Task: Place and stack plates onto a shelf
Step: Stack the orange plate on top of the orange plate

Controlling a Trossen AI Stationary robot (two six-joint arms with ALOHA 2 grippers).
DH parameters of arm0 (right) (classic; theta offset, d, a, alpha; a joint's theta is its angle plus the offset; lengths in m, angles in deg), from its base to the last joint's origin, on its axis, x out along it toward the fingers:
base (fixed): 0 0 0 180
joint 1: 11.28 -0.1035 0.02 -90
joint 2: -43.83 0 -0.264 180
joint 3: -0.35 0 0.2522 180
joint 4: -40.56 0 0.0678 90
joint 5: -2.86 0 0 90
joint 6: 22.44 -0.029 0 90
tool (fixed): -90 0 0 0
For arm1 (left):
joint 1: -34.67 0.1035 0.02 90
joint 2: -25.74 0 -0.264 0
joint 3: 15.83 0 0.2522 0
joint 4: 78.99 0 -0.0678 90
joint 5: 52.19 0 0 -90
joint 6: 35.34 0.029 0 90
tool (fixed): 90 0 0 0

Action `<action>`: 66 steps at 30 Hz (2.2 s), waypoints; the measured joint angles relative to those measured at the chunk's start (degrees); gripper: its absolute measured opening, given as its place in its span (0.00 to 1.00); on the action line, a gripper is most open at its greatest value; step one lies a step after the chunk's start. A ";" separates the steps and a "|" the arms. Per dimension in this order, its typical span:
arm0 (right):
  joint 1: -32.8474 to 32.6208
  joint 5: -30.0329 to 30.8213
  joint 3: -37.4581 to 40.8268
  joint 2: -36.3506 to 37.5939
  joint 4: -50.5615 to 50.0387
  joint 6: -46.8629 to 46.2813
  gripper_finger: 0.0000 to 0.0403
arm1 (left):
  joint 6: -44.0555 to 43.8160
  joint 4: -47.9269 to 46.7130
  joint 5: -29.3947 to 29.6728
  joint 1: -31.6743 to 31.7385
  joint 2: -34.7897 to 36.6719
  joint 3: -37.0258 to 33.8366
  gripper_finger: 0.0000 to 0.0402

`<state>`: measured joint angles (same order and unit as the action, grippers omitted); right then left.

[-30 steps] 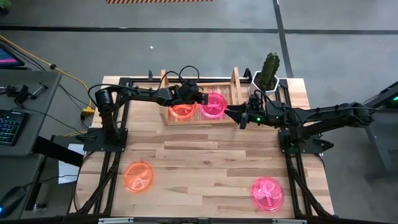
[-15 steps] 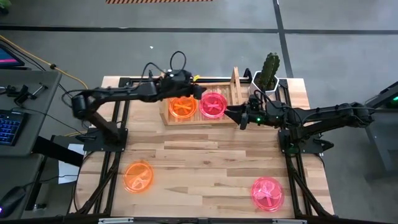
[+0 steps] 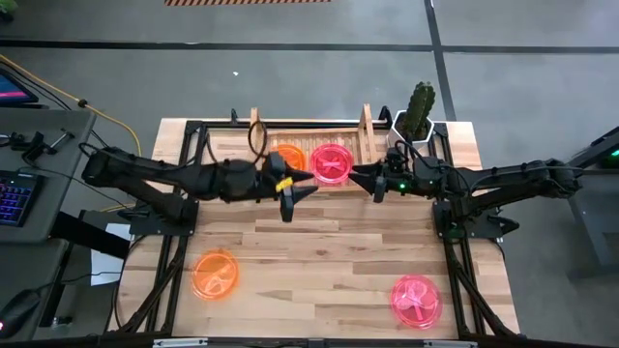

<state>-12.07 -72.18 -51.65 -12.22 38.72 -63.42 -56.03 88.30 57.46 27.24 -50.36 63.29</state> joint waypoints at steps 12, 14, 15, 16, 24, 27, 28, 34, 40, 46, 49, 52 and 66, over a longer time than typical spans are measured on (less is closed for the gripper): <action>-1.74 -1.88 -0.02 -0.02 1.58 1.24 0.55 | -4.44 30.68 1.17 -2.43 8.09 -21.19 0.43; -2.31 -1.88 -0.02 -0.02 2.44 2.16 0.55 | -4.60 29.32 0.32 -2.35 10.46 -23.45 0.43; -2.56 -1.87 -0.02 -0.02 2.91 2.46 0.55 | -4.50 29.16 0.13 -2.35 11.15 -23.98 0.43; -2.77 -1.70 -0.02 -0.02 3.28 2.69 0.55 | -4.26 28.95 -0.20 -2.35 11.73 -24.33 0.43; -3.08 -1.45 -0.02 -0.02 3.87 2.50 0.55 | -4.22 26.50 -0.16 -2.35 13.25 -25.22 0.43; -3.08 -1.45 -0.02 -0.02 4.00 2.45 0.55 | -4.22 25.77 -0.16 -2.35 13.25 -25.22 0.43; -3.08 -1.45 -0.02 -0.02 4.09 2.45 0.55 | -4.22 25.51 -0.16 -2.37 13.25 -25.22 0.43; -3.08 -1.43 -0.02 -0.02 5.15 2.45 0.55 | -4.29 25.48 -0.17 -2.36 13.22 -25.22 0.43; -3.08 -1.42 -0.02 -0.03 5.12 2.45 0.55 | -11.09 11.51 -6.31 -2.29 14.26 -23.11 0.43; -3.08 -1.44 -0.02 -0.53 5.05 2.49 0.55 | -13.75 -20.01 -20.99 -4.54 13.25 -16.18 0.43; -3.08 -1.42 -0.04 -0.81 5.31 2.47 0.55 | -13.37 -31.66 -27.83 -7.52 11.13 -14.80 0.43; -3.06 -1.42 0.00 -1.15 5.10 2.47 0.55 | -11.71 -39.24 -34.39 -10.57 7.18 -14.51 0.43; -2.99 -1.40 0.00 -3.29 5.01 1.15 0.55 | 15.73 -47.93 -33.79 -16.91 -11.52 -14.45 0.43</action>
<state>-15.07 -73.58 -51.65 -15.51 43.73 -62.27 -40.30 40.37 23.67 10.33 -61.87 48.85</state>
